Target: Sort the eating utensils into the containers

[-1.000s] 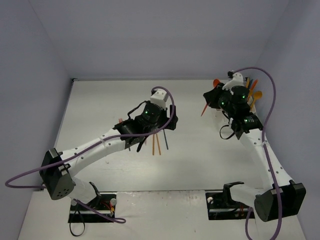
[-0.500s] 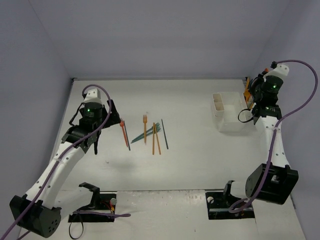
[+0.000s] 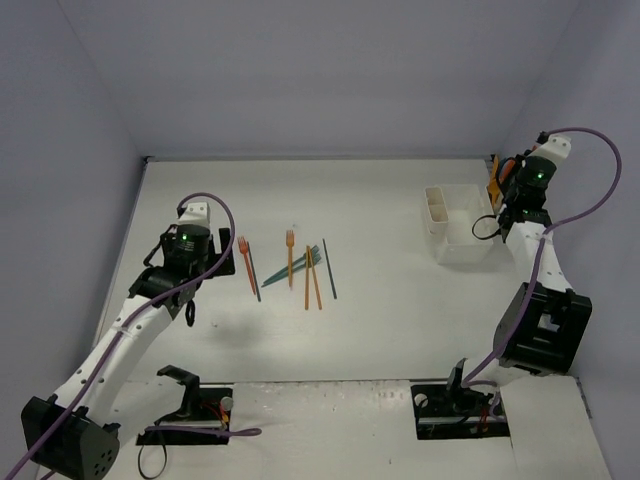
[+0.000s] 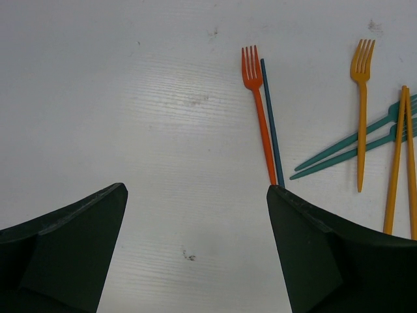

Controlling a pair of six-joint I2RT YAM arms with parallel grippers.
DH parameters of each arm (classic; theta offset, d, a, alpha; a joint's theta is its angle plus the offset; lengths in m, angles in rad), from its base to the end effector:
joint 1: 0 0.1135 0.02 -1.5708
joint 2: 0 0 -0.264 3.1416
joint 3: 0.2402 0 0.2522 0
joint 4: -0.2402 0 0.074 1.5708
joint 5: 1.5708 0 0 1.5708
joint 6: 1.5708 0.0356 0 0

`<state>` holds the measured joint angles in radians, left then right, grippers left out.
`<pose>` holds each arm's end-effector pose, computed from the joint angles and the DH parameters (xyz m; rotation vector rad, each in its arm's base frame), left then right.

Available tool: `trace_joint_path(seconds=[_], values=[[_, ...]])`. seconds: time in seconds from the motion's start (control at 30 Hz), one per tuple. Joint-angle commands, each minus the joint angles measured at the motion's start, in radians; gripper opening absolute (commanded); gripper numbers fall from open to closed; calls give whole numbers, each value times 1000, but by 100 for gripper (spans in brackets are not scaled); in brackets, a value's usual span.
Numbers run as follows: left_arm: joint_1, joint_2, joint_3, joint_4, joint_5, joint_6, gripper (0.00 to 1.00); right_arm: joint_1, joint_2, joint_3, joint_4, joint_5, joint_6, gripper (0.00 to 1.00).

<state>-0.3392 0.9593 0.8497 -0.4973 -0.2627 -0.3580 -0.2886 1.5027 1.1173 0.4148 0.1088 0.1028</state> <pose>0.1988 -0.0603 0.3007 -0.1689 2.1498 -0.1173 0.3449 -0.1064 0.3436 0.3851 1.4974 -0.2312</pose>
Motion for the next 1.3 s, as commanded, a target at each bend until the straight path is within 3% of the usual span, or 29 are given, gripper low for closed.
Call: trace_joint_path(seconds=[0.0,0.57,0.8,1.13,1.27], values=[[16,16,35,53,-41,31,87,-10,29,-19,199,31,0,0],[17,39,42,48,-73,27,87,-12,67,-150,315,60,11,5],[17,30,38,53,-68,25,87,-10,-9,-177,302,38,13,34],[17,1,34,66,-41,22,87,4,-248,-132,63,-23,54,49],[16,-3,32,68,-30,18,87,100,-316,-70,-93,-46,70,52]])
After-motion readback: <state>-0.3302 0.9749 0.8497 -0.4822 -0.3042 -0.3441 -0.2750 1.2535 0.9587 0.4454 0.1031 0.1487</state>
